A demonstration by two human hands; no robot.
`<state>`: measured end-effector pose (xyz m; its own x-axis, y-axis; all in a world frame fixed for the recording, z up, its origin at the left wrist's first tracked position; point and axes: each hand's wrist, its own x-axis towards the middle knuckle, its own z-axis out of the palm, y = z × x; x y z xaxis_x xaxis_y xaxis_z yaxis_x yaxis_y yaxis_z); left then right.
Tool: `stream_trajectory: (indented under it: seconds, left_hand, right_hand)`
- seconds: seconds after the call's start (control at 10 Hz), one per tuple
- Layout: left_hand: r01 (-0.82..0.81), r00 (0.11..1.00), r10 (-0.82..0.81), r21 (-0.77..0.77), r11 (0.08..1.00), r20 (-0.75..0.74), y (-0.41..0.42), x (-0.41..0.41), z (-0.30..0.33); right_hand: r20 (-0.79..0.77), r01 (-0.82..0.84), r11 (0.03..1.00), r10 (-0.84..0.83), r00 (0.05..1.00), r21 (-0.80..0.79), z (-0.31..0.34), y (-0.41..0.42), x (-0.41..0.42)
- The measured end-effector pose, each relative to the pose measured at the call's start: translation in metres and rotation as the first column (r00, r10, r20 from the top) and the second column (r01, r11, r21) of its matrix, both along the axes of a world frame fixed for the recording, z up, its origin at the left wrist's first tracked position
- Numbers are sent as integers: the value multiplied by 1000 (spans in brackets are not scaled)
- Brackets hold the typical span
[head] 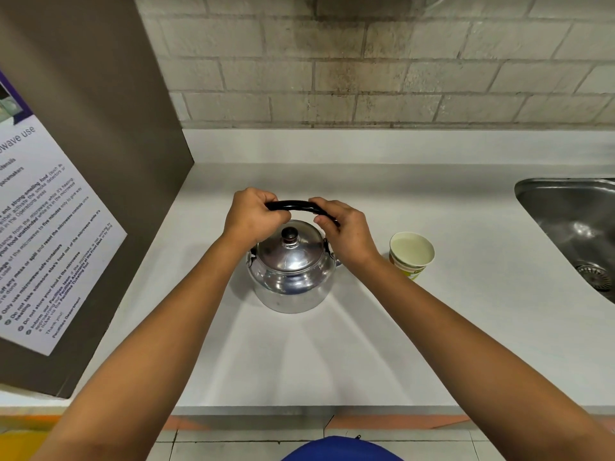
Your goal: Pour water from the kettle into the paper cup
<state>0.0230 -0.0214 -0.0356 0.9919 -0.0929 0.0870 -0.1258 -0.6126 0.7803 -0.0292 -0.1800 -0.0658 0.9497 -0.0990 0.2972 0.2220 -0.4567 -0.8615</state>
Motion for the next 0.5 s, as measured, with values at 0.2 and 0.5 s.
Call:
stream_trajectory:
  seconds: [0.2, 0.5]
  left_hand:
    - [7, 997, -9, 30, 1000, 79, 1, -3, -3]
    - [297, 941, -323, 211, 931, 98, 11, -11, 17]
  right_hand:
    - [-29, -20, 1000, 19, 999, -8, 2, 0, -1]
    - [-31, 37, 967, -46, 998, -254, 26, 0, -8]
